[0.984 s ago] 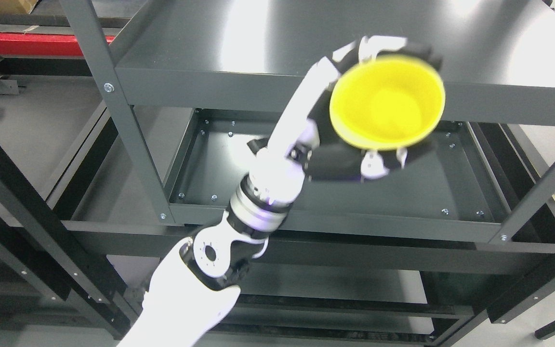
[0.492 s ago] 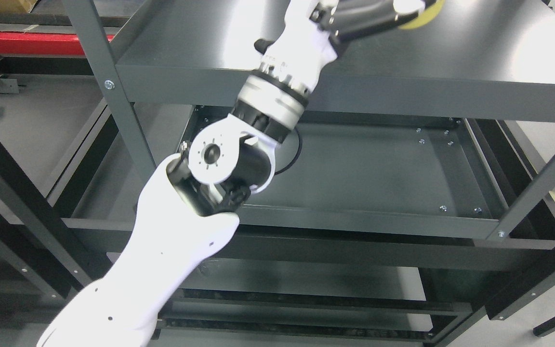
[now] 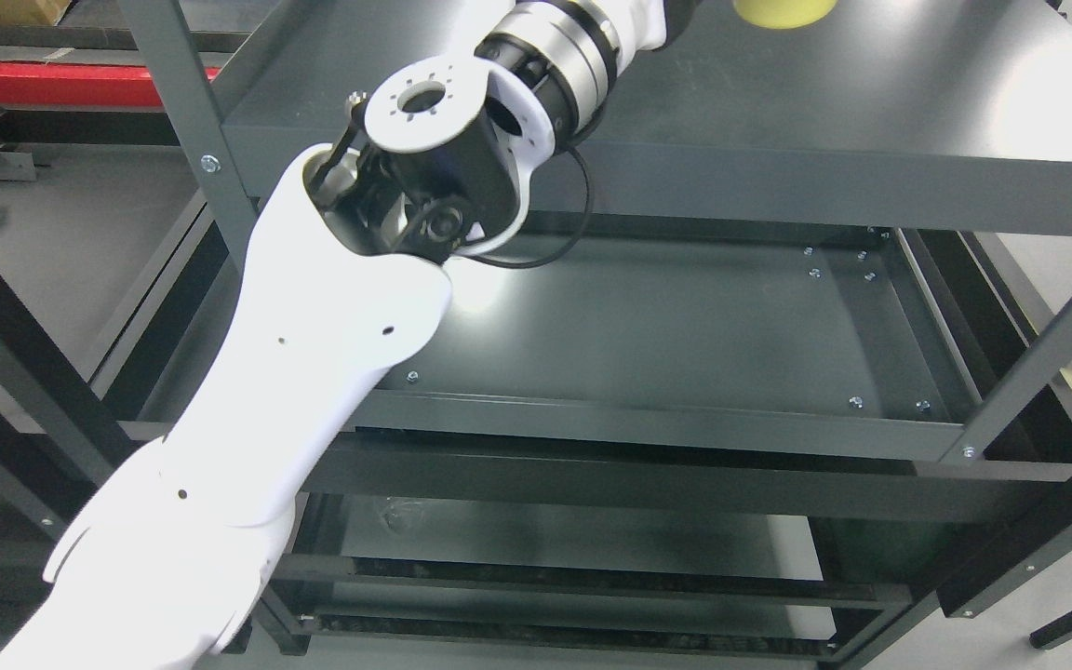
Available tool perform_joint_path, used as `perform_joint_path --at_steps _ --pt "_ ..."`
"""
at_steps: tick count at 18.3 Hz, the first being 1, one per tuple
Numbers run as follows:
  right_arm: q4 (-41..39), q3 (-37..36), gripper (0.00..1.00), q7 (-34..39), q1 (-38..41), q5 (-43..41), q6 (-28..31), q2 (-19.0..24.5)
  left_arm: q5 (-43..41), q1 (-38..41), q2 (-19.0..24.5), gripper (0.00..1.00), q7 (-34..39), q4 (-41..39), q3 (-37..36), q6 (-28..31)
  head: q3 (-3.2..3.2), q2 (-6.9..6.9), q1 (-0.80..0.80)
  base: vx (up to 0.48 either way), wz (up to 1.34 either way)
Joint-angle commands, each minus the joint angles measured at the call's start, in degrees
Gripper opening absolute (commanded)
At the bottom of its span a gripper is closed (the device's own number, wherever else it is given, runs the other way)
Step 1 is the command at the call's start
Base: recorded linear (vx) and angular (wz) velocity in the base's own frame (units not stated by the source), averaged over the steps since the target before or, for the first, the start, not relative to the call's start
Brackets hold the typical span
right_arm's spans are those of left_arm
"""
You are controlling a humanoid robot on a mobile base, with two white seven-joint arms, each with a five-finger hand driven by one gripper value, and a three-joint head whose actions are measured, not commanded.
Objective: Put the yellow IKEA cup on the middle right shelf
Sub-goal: 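Release the yellow cup on the upper shelf and withdraw the left hand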
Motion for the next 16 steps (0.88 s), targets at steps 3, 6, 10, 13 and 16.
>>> perform_joint_path --at_steps 3,6,10,13,16 --pt "0.0 1.0 0.99 0.0 0.8 -1.4 0.0 -1.0 -1.7 -2.7 1.0 0.05 -0.2 13.6 4.5 4.1 0.0 0.0 0.0 0.0 0.0" --pt "0.0 1.0 0.99 0.0 0.8 -1.4 0.0 -1.0 -2.2 -1.7 1.0 0.26 -0.3 13.6 4.3 6.5 0.0 0.0 0.0 0.0 0.0" --pt "0.0 1.0 0.99 0.0 0.8 -1.4 0.0 -1.0 -2.8 -1.1 1.0 0.6 -1.2 13.5 3.8 11.7 0.0 0.0 0.0 0.0 0.0" --pt "0.0 1.0 0.99 0.0 0.8 -1.4 0.0 -1.0 -3.1 -1.2 1.0 0.72 -2.6 13.4 3.8 11.9 0.0 0.0 0.0 0.0 0.0" --pt "0.0 1.0 0.99 0.0 0.8 -1.4 0.0 -1.0 -4.8 -1.3 1.0 0.85 -3.0 13.4 3.2 11.8 0.0 0.0 0.0 0.0 0.0"
